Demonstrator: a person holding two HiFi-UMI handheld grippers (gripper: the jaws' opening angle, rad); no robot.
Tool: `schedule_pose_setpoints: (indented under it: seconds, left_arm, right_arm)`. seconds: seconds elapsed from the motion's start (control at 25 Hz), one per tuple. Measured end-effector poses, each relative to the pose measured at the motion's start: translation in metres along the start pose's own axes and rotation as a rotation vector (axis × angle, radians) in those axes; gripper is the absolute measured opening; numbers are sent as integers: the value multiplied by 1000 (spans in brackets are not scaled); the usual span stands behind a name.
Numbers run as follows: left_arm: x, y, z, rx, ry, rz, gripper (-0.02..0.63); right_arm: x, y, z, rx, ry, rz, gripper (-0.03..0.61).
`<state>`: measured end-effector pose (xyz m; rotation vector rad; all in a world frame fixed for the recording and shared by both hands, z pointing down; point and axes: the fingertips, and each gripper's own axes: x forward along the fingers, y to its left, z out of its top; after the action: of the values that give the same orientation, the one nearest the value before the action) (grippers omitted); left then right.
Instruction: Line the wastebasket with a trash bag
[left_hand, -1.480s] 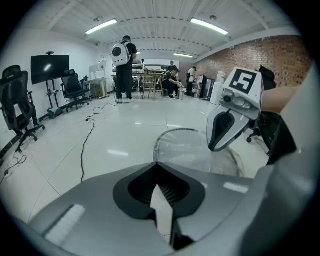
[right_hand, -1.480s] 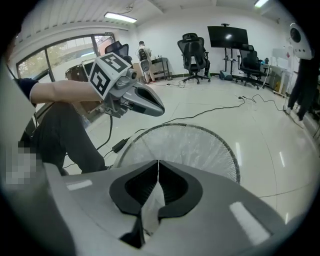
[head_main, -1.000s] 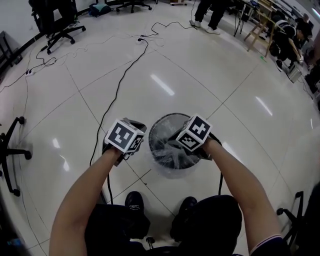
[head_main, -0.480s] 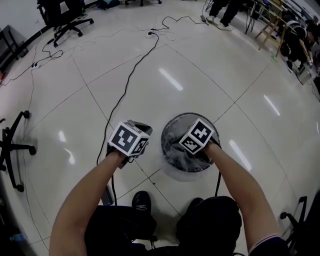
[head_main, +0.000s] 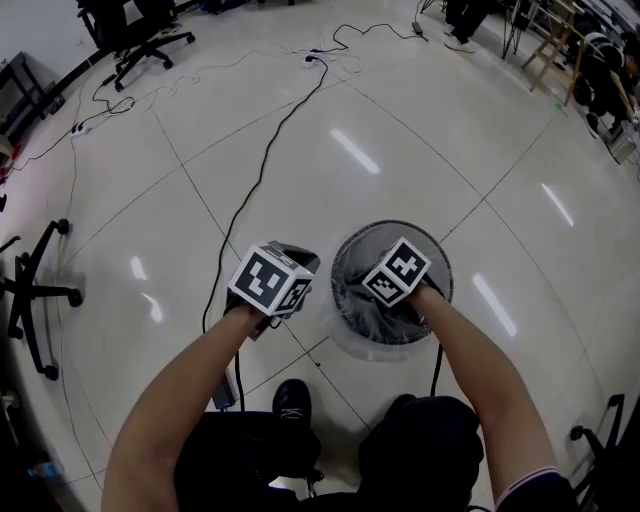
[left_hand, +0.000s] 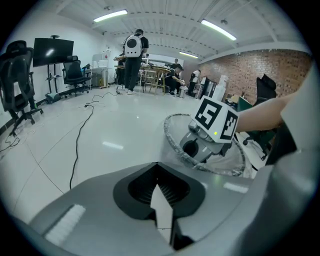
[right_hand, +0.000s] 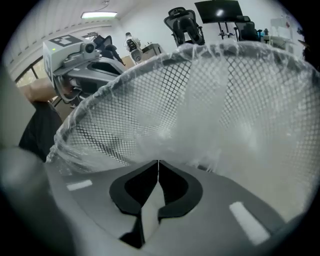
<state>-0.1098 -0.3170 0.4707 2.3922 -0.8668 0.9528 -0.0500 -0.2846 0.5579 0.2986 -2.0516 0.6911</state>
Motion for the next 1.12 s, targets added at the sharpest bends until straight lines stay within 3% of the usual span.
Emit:
schedule_pose_setpoints:
  seconds: [0.52, 1.12]
  left_arm:
    - [5, 1, -9, -13, 30, 0, 12]
    - [-3, 3, -21, -27, 38, 7, 12]
  right_arm:
    - [20, -7, -10, 21, 32, 6, 9]
    - [24, 0, 23, -32, 28, -21, 11]
